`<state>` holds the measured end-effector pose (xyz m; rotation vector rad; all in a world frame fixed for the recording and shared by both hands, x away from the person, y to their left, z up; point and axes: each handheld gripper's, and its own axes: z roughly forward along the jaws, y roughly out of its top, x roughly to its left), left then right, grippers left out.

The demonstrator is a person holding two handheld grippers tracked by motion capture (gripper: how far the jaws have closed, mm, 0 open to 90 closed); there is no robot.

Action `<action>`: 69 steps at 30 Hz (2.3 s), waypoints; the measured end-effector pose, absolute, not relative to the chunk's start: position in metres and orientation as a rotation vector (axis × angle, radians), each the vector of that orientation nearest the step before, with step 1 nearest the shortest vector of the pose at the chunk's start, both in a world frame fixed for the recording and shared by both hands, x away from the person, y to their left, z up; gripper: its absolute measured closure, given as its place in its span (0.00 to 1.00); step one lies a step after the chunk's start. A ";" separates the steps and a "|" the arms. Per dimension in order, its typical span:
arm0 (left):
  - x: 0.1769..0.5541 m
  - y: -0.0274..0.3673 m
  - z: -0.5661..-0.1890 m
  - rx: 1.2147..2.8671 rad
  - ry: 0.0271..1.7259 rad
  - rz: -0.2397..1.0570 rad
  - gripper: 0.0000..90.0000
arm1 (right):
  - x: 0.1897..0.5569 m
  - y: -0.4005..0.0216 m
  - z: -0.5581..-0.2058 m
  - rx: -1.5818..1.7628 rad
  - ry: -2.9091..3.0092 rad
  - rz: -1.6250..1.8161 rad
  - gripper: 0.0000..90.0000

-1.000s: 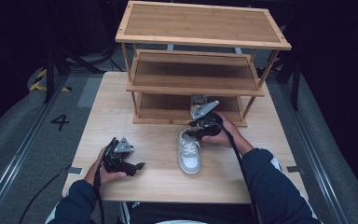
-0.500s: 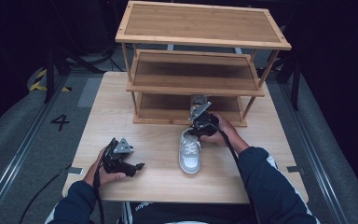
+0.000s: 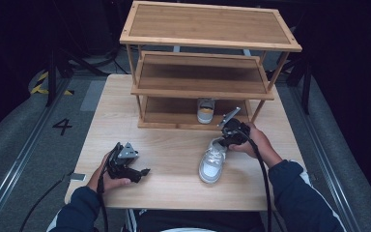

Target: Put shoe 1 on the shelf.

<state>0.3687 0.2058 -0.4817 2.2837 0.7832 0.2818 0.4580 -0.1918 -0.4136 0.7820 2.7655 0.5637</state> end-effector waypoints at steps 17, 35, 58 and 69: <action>0.367 0.205 -0.482 2.280 0.804 0.292 0.17 | 0.415 -0.246 -0.412 0.787 2.928 0.678 0.52; 0.367 0.205 -0.482 2.276 0.805 0.296 0.17 | 0.361 -0.269 -0.410 0.641 2.969 0.726 0.46; 0.367 0.205 -0.482 2.275 0.810 0.295 0.17 | 0.312 -0.237 -0.417 0.384 3.016 0.878 0.62; 0.367 0.205 -0.482 2.279 0.808 0.294 0.17 | 0.307 -0.215 -0.391 0.222 2.935 0.878 0.61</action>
